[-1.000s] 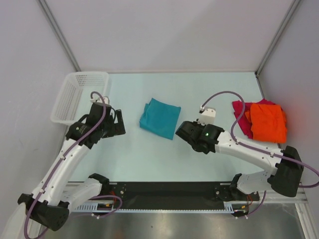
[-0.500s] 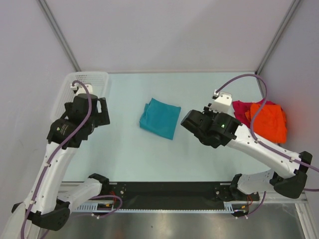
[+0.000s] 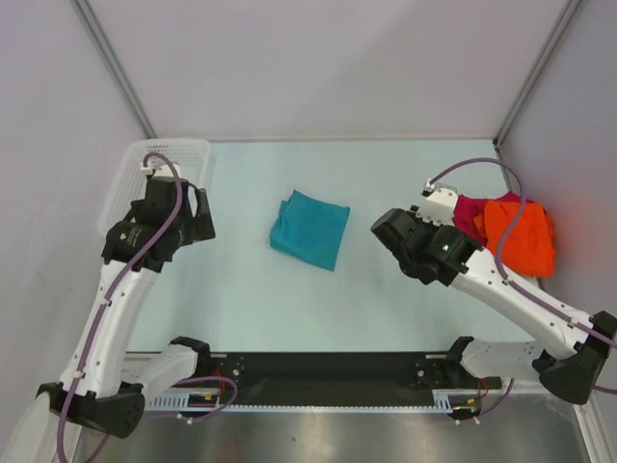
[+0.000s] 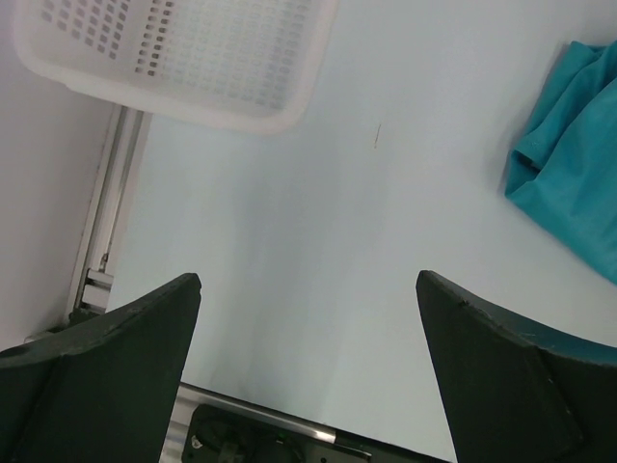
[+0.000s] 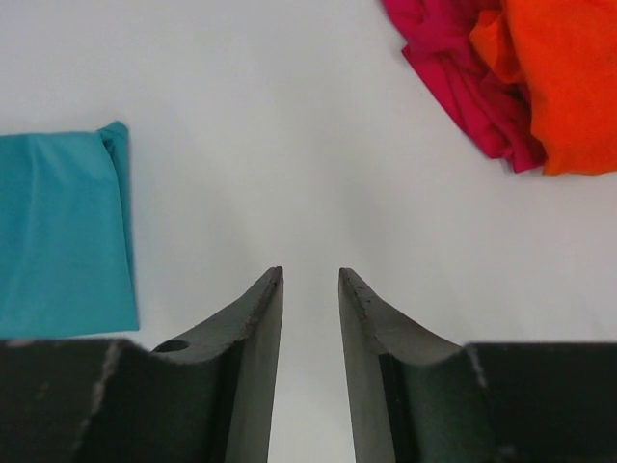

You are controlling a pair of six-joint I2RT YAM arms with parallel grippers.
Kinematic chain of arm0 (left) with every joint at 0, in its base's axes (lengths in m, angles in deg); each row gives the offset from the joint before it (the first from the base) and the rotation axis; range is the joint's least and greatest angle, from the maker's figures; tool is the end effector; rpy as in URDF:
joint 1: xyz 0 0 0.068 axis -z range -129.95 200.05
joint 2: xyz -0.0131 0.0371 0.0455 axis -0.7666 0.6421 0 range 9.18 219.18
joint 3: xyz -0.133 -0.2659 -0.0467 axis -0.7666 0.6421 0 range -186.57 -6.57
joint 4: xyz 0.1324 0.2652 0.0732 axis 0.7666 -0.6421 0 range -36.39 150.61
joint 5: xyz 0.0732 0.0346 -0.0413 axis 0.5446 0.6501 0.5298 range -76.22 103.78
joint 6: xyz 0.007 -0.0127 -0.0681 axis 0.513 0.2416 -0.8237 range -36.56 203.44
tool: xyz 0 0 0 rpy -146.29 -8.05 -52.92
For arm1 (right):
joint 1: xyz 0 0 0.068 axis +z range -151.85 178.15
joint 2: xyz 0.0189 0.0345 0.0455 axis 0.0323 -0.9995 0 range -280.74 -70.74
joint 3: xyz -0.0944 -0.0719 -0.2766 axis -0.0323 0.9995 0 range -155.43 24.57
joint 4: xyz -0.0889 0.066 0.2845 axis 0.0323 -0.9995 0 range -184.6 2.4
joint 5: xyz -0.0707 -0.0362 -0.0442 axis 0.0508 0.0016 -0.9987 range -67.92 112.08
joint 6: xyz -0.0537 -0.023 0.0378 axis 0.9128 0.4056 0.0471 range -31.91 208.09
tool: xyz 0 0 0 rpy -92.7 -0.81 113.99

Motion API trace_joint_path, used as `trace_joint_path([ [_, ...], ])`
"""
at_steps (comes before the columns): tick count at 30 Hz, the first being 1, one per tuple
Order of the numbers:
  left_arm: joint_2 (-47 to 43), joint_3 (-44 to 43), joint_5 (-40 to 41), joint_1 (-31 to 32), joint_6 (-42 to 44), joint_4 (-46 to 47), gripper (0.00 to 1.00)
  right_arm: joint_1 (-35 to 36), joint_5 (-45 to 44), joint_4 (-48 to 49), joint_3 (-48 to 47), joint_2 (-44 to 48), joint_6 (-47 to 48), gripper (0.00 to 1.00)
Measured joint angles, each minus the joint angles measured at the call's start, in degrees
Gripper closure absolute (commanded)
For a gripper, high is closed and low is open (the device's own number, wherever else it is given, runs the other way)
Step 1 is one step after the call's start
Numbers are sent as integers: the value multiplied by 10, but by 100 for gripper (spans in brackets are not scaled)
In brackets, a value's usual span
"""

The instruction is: Fold and stack the t-shirts

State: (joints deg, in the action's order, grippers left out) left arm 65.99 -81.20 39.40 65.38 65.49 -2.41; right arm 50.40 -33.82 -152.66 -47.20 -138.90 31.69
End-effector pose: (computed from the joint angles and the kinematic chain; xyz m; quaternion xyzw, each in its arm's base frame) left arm 0.2059 -0.0311 0.4162 -0.1050 0.8994 0.0900 0.4147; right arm 0.1892 0.1678 0.3709 0.1465 0.8514 -0.0879 0.4960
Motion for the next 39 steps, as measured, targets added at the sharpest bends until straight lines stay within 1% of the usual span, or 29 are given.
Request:
trace_joint_path([
  [4,41,7,-30,-17,0,23,1,-52,81,73,59,19,49,62],
  [7,78,8,-44,-18,0,46,0,-59,120,108,64,10,73,59],
  [11,120,16,-73,-19,-2,84,0,-66,177,158,68,-5,96,59],
  [13,148,23,-93,-20,-7,104,1,-73,214,193,80,-13,102,55],
  [16,192,36,-118,-20,-12,134,1,-81,266,245,108,-29,110,53],
  [19,233,49,-142,-20,-13,159,0,-90,313,289,128,-58,119,53],
  [23,283,53,-181,-20,-15,191,0,-113,397,356,136,-119,132,53],
  [29,315,53,-243,-19,-20,252,0,-141,487,442,138,-187,136,53],
  [33,364,49,-266,-12,-21,283,0,-158,524,482,138,-223,135,53],
  [39,432,35,-263,16,-26,293,1,-179,567,518,138,-271,129,53],
])
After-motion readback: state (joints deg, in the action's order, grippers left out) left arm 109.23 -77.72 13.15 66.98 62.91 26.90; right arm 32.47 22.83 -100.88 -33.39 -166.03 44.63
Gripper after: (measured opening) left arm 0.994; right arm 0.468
